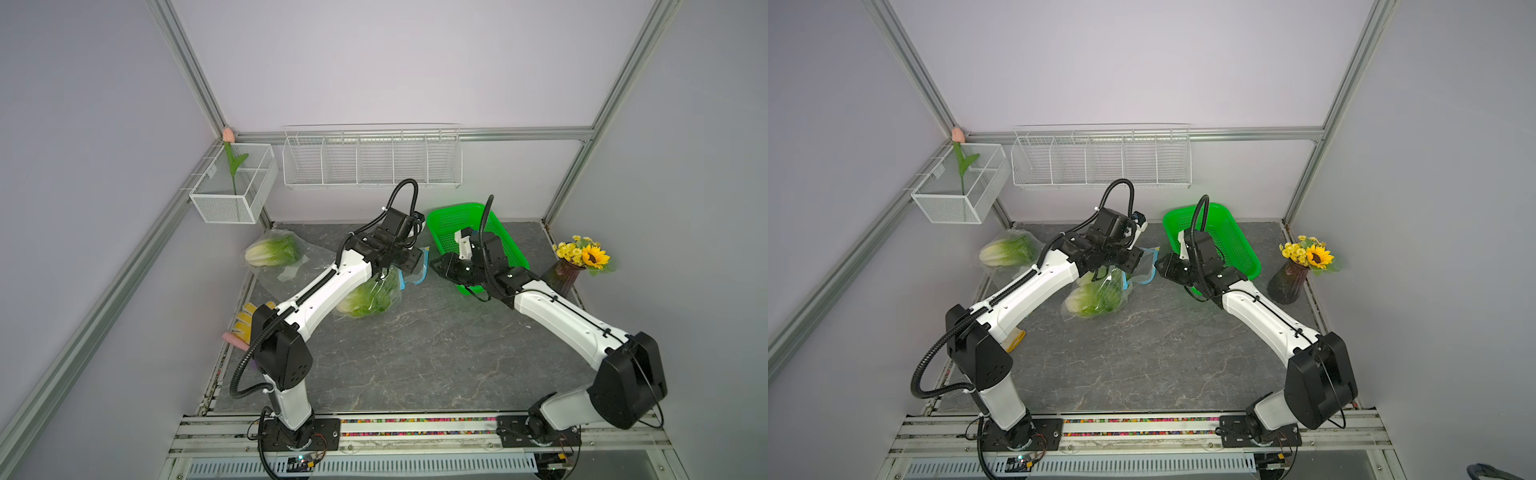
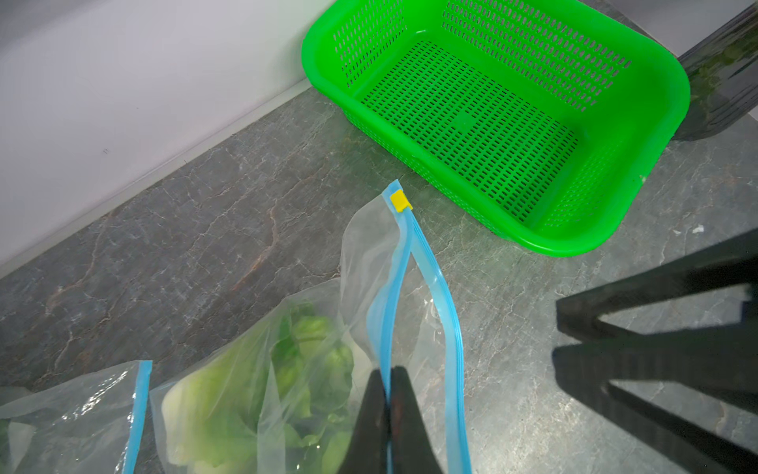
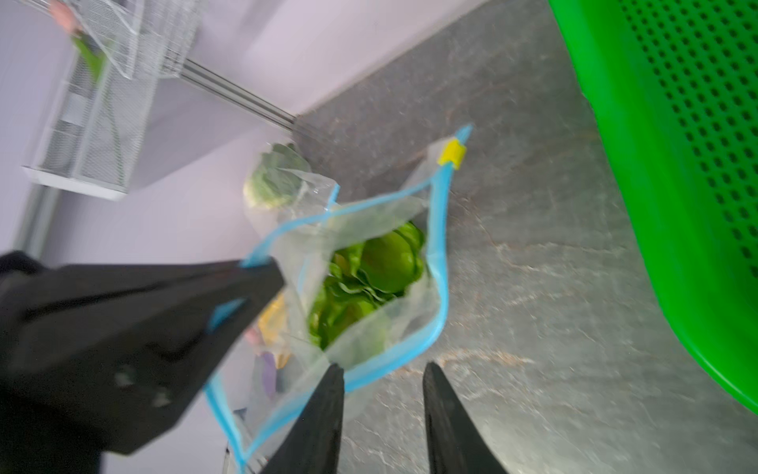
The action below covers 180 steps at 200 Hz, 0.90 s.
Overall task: Open the zip-top bag and take out the chinese cabbages
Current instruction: Open the zipper of the food storage bag at the center of the board, then pick up the Chinese cabbage from the zipper food storage bag.
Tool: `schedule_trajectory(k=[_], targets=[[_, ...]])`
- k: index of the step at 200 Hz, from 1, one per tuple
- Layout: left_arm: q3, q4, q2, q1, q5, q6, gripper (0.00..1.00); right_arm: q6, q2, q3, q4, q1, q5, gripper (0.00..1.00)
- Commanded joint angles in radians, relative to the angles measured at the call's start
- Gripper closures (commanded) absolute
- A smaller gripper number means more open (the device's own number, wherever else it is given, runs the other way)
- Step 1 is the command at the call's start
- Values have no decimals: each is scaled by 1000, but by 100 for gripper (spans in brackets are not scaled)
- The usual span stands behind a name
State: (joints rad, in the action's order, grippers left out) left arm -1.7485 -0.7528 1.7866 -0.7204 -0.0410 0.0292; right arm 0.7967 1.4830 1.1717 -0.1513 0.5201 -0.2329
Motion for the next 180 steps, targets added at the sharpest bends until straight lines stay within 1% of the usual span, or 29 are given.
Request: schedule_trajectory(k=[1, 21, 40, 70, 93, 114, 145, 180], targets=[[-28, 17, 2, -2, 27, -35, 100, 83, 91, 46, 168, -2, -114, 69], [-27, 18, -1, -2, 26, -50, 100, 161, 172, 81, 257, -1, -188, 72], [-18, 23, -7, -2, 18, -68, 100, 217, 225, 93, 337, 5, -212, 74], [-14, 26, -8, -1, 4, -86, 100, 211, 285, 132, 320, 14, -247, 74], [-11, 28, -14, -1, -16, -104, 100, 204, 260, 92, 332, 12, -207, 76], [0, 57, -25, -1, 0, -107, 100, 203, 259, 82, 334, 12, -202, 78], [0, 73, -26, -1, 16, -119, 100, 229, 321, 112, 362, 26, -239, 78], [-2, 73, -29, -1, 13, -124, 100, 214, 397, 139, 348, 48, -256, 78]])
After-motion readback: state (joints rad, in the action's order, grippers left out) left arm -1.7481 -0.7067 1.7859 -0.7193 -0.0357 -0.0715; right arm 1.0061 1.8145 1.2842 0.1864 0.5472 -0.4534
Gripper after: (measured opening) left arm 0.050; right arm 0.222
